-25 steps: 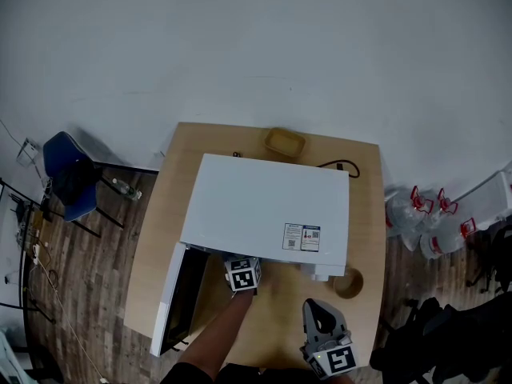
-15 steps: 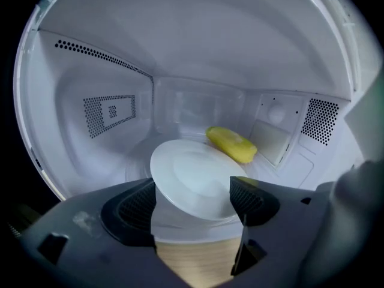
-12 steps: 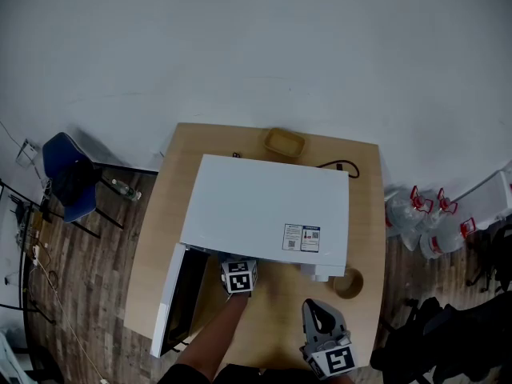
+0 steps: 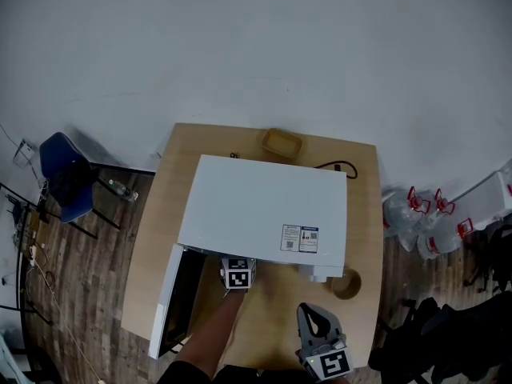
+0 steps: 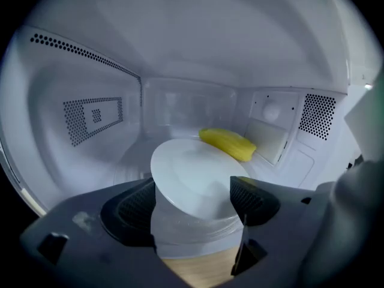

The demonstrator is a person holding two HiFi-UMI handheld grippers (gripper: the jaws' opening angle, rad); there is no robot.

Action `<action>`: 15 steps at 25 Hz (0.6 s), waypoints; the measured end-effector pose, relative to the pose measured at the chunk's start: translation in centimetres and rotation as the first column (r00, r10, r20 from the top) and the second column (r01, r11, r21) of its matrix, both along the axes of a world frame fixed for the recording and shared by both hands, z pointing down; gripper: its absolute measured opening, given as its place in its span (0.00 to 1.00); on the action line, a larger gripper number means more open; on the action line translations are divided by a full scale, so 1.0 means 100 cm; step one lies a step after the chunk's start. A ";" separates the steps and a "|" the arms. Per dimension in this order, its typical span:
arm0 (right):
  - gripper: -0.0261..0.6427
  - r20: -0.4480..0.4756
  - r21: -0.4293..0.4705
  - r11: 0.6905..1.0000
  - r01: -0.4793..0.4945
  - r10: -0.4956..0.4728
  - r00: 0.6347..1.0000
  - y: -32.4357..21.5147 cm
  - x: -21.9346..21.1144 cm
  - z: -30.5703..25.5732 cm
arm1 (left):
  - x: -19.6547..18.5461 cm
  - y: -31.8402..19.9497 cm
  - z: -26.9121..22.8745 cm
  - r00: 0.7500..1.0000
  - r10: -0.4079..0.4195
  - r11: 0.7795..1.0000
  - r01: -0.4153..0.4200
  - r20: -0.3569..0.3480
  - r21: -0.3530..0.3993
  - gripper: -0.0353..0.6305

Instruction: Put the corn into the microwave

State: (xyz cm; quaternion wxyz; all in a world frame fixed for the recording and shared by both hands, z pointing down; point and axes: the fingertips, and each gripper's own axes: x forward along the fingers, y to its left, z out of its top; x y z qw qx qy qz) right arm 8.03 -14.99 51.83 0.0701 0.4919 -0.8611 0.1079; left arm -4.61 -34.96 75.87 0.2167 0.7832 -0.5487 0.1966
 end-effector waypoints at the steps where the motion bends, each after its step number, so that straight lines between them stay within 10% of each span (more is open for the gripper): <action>1: 0.13 -0.002 0.001 1.000 0.001 -0.001 1.000 0.000 0.000 0.000 | -0.001 -0.001 0.000 1.000 -0.006 1.000 0.006 -0.003 0.003 0.59; 8: 0.13 -0.026 -0.019 1.000 -0.015 0.015 1.000 -0.002 0.004 0.007 | -0.010 0.001 0.001 0.995 -0.085 0.996 0.085 -0.055 -0.013 0.59; 15: 0.13 0.009 -0.013 1.000 0.004 -0.004 1.000 -0.002 -0.005 0.002 | -0.016 0.002 -0.013 0.948 -0.189 0.981 0.172 -0.257 -0.086 0.59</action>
